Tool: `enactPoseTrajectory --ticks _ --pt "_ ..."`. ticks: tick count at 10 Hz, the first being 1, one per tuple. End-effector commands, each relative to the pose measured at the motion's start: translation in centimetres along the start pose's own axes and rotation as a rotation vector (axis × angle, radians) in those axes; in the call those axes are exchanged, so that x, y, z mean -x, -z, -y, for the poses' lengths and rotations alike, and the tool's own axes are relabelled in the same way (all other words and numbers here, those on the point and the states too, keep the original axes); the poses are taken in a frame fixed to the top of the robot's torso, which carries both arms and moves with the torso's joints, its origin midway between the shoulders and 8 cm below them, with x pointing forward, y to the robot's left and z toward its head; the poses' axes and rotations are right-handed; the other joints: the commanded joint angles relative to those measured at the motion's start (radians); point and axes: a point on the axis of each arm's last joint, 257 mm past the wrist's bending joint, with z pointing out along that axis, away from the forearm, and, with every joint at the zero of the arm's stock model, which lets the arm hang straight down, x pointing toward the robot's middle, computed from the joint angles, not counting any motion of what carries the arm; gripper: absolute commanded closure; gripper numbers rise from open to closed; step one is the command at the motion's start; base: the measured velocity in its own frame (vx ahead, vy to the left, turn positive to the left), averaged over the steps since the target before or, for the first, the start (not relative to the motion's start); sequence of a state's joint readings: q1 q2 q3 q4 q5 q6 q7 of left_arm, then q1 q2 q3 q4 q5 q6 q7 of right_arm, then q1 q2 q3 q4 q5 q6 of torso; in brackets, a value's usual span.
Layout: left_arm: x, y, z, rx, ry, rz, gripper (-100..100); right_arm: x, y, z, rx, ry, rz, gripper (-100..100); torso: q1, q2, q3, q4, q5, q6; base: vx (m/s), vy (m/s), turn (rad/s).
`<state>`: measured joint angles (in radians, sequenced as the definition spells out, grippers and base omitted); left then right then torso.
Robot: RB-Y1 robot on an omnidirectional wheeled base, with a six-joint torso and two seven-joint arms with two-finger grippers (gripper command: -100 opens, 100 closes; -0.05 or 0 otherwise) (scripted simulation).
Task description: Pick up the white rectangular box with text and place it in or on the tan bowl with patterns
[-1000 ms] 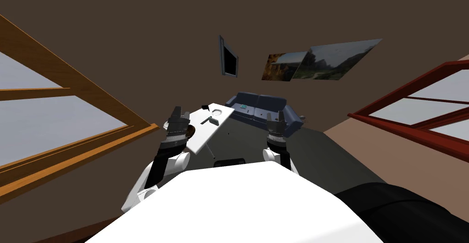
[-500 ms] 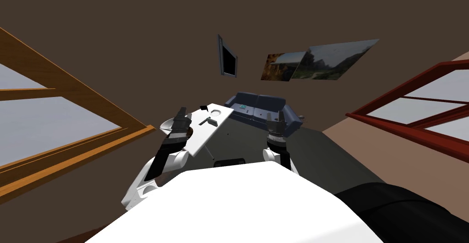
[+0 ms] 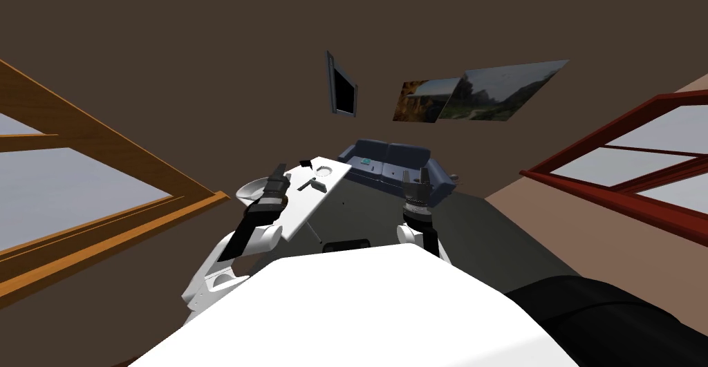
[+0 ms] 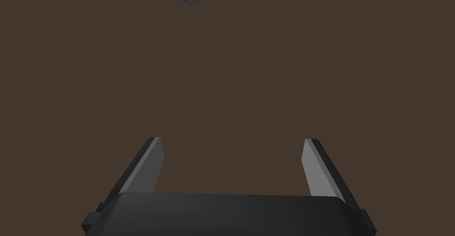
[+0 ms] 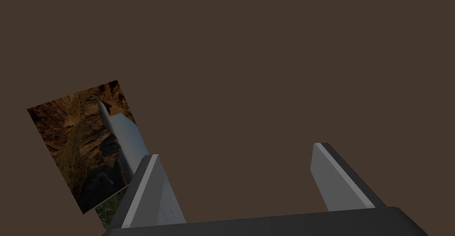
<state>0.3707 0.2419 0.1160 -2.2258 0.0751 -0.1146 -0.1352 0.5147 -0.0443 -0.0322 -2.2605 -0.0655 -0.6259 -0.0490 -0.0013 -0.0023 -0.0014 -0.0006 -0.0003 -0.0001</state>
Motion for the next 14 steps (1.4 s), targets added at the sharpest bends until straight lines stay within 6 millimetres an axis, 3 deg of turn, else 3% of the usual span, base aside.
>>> enactPoseTrajectory --ticks 1,14 --pt "0.0 -0.4 -1.6 0.049 -0.017 -0.019 -100 0.0 0.0 0.0 0.0 0.0 0.0 0 0.0 0.0 0.0 0.0 0.0 0.0 0.036 -0.03 -0.029" --pt "1.5 -1.5 -10.9 0.37 -0.1 -0.112 -100 0.0 0.0 0.0 0.0 0.0 0.0 0 0.001 0.001 0.001 0.0 0.0 0.0 0.028 -0.021 -0.018"
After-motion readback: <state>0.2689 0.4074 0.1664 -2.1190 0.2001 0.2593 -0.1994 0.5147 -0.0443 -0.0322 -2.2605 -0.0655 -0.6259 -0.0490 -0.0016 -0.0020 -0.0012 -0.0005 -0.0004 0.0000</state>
